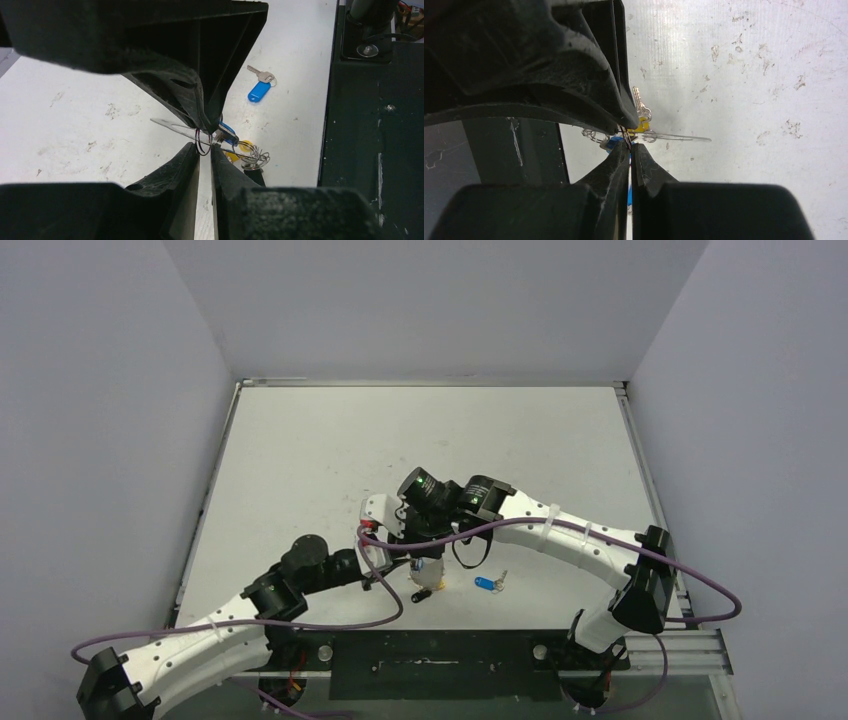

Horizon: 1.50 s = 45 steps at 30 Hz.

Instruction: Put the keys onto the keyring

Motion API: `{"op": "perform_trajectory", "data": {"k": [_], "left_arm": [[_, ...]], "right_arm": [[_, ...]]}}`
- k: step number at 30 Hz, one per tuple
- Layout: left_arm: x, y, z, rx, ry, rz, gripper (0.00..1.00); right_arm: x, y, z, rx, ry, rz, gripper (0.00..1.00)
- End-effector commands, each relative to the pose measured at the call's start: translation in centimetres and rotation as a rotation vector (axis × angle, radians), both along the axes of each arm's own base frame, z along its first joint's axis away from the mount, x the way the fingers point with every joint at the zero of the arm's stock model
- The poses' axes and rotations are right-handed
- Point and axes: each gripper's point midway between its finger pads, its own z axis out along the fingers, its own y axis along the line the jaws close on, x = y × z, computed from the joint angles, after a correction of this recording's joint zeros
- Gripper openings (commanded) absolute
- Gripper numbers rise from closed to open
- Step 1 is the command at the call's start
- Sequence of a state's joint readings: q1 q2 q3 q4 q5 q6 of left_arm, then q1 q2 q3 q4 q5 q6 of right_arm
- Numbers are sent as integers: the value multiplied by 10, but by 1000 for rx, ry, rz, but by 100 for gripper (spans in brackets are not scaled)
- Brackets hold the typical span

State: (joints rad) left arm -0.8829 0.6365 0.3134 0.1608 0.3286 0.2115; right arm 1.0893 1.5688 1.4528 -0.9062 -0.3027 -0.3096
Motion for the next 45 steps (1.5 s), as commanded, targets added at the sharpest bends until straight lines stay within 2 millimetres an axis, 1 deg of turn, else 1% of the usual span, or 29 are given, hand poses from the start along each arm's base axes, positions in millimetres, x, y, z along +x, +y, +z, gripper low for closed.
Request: {"op": "perform_trajectory", "data": {"k": [1, 6, 13, 17, 18, 20, 22, 24, 25, 26, 27, 36, 38, 39, 41, 43, 44, 45], "left_arm": [[1, -9, 30, -65, -53, -29, 12], [1, -13, 33, -87, -65, -42, 10], [1, -19, 29, -89, -51, -59, 10], [2, -20, 32, -110, -55, -57, 7], [3, -20, 33, -114, -55, -50, 9], [4, -19, 34, -121, -56, -39, 17], [5, -18, 34, -128, -59, -33, 18], [5, -18, 34, -131, -61, -32, 14], [5, -18, 33, -130, -59, -31, 10], [4, -18, 33, -131, -59, -33, 4], [4, -18, 32, -128, -58, -34, 0], [9, -12, 30, -134, -61, 12, 0], [11, -9, 32, -156, -63, 36, 0], [12, -8, 33, -170, -74, 43, 0], [13, -6, 35, -200, -93, 54, 0], [12, -4, 37, -229, -113, 59, 0], [12, -3, 39, -245, -122, 63, 0], [12, -2, 41, -257, -127, 65, 0]], "right_arm": [[0, 10, 24, 71, -58, 23, 0], [0, 11, 22, 65, -59, 26, 0], [-1, 11, 21, 64, -60, 28, 0], [0, 11, 21, 63, -60, 31, 0], [-1, 12, 20, 64, -60, 34, 0], [0, 11, 19, 61, -60, 32, 0], [0, 11, 18, 60, -60, 33, 0], [0, 12, 18, 62, -60, 32, 0], [-1, 12, 19, 65, -60, 33, 0], [-1, 12, 20, 66, -60, 33, 0], [-1, 12, 20, 67, -60, 34, 0], [4, 15, 21, 90, -74, 24, 1], [10, 15, 23, 119, -74, -2, 13], [14, 15, 25, 140, -69, -17, 23], [20, 13, 31, 198, -49, -41, 35], [26, 10, 38, 274, -20, -61, 44], [29, 7, 37, 307, -1, -73, 46], [30, 5, 41, 352, 18, -73, 48]]}}
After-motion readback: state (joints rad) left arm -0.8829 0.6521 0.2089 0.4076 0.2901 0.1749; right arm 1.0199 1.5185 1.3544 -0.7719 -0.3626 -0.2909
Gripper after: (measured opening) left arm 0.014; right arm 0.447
